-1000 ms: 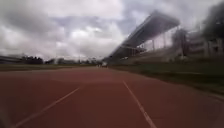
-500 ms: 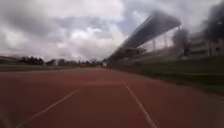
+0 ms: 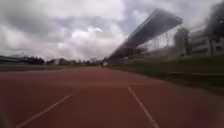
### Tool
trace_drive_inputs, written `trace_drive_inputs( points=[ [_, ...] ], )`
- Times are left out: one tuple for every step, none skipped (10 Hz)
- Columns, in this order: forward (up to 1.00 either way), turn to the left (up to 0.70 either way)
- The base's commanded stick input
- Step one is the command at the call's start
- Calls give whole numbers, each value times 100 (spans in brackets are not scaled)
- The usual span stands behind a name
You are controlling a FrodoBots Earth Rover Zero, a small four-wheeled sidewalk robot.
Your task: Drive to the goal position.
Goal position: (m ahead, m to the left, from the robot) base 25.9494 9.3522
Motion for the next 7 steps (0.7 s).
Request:
trace_drive_inputs(
  points=[
    [70, -9],
    [70, 1],
    [70, 1],
    [70, 1],
    [70, 1],
    [70, 1],
    [70, 1]
  ],
)
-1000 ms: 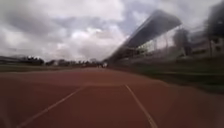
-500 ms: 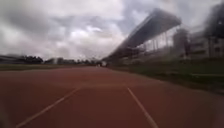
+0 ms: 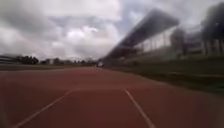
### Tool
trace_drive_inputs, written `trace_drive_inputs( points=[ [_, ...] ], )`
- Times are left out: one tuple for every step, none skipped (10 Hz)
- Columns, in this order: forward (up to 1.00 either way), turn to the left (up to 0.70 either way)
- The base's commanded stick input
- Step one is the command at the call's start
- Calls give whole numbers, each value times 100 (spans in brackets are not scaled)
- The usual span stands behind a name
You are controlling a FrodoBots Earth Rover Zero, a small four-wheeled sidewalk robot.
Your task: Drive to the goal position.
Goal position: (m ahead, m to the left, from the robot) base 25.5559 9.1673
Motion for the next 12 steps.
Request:
trace_drive_inputs(
  points=[
    [70, 1],
    [70, 1],
    [70, 1],
    [70, 1],
    [70, 1],
    [70, 1],
    [70, 1],
    [70, 1],
    [70, 1],
    [70, 1],
    [70, 1],
    [70, 1]
  ],
)
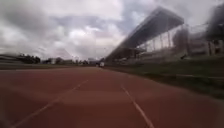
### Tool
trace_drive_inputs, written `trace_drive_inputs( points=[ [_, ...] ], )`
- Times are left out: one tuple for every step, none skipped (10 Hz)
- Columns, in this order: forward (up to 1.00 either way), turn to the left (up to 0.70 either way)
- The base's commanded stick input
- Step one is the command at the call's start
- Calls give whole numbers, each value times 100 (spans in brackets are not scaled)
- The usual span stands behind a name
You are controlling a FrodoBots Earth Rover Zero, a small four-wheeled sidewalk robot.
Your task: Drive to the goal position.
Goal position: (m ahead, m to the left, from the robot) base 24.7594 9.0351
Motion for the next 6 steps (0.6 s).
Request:
trace_drive_inputs(
  points=[
    [70, 1],
    [70, 1],
    [70, 1],
    [70, 1],
    [70, 1],
    [70, 1]
  ],
)
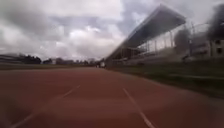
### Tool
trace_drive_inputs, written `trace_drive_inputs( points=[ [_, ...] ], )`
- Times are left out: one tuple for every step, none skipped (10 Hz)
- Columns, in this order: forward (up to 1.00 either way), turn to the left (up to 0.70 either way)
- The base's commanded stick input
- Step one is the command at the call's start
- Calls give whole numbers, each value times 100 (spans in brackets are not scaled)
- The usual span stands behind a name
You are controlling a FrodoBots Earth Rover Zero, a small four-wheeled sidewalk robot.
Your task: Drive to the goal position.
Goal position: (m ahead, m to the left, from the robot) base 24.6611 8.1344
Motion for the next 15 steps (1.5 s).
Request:
trace_drive_inputs(
  points=[
    [70, 1],
    [70, 1],
    [70, 1],
    [70, 1],
    [70, 1],
    [70, 1],
    [70, 1],
    [70, 1],
    [70, 1],
    [70, 1],
    [70, 1],
    [70, 1],
    [70, 1],
    [70, 1],
    [70, 1]
  ],
)
